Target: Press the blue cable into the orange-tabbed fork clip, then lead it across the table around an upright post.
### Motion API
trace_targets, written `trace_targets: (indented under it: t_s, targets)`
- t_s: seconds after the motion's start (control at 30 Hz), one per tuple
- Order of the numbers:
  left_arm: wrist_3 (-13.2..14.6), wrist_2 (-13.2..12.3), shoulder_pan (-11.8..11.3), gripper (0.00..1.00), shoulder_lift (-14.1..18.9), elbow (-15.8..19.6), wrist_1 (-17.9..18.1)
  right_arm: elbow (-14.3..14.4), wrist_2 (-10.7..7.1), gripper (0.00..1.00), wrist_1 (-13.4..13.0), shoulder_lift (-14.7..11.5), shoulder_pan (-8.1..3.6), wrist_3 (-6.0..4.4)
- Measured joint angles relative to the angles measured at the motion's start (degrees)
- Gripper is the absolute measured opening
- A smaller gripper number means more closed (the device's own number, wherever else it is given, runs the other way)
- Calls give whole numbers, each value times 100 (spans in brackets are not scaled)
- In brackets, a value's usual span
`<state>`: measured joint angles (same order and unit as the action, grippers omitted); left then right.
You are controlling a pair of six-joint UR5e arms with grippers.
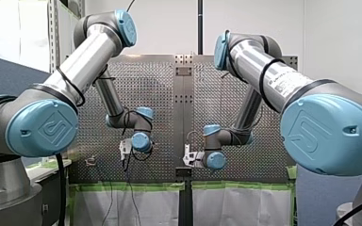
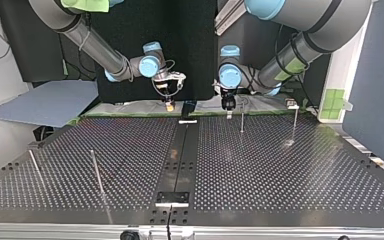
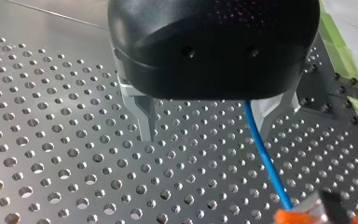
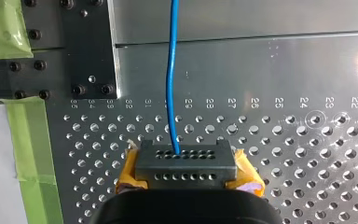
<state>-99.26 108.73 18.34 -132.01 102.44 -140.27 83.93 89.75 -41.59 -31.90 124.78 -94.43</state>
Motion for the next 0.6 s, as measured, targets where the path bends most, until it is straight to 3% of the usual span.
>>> trace_targets:
  t_s: [0.33, 0.6]
  targets:
    - [379, 192, 63, 100, -27, -41, -170, -2, -1, 0, -16, 10, 2, 0]
    - [515, 311, 137, 100, -374, -230, -283, -3, -1, 0, 11, 19, 7, 0]
